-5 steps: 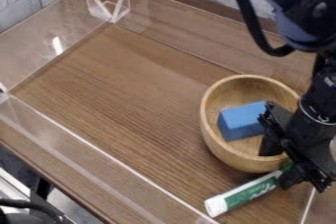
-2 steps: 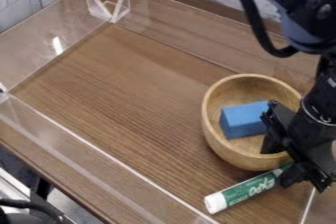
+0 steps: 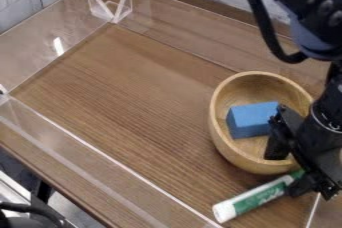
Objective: Put the green marker in the brown bowl
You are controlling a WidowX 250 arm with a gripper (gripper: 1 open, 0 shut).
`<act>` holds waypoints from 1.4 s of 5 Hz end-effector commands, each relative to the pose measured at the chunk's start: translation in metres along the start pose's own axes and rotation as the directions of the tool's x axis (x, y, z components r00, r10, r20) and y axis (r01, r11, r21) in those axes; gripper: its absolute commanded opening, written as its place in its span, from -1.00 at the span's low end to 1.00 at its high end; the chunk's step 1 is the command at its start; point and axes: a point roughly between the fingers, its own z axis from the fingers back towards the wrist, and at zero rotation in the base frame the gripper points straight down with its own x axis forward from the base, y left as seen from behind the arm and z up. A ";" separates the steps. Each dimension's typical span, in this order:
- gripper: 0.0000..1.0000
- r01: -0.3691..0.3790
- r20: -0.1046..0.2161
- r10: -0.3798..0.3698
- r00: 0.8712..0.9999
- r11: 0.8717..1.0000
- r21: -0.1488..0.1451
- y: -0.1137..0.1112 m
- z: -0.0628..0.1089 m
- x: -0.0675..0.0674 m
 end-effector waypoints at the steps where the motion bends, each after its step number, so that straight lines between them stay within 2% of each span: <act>1: -1.00 0.026 0.001 -0.026 1.000 1.000 0.010 0.001 -0.001 0.000; 2: 1.00 0.040 0.004 -0.040 0.999 0.999 0.019 0.001 -0.001 0.001; 3: -1.00 0.050 0.004 -0.050 0.999 0.998 0.028 0.002 -0.001 0.001; 4: -1.00 0.061 0.005 -0.061 0.998 0.997 0.038 0.004 0.000 0.002; 5: 1.00 0.073 0.005 -0.073 0.997 0.996 0.046 0.005 -0.001 0.002; 6: -1.00 0.087 0.004 -0.087 0.996 0.995 0.048 0.004 -0.001 0.000; 7: -1.00 0.101 0.005 -0.102 0.995 0.994 0.052 0.003 -0.001 -0.001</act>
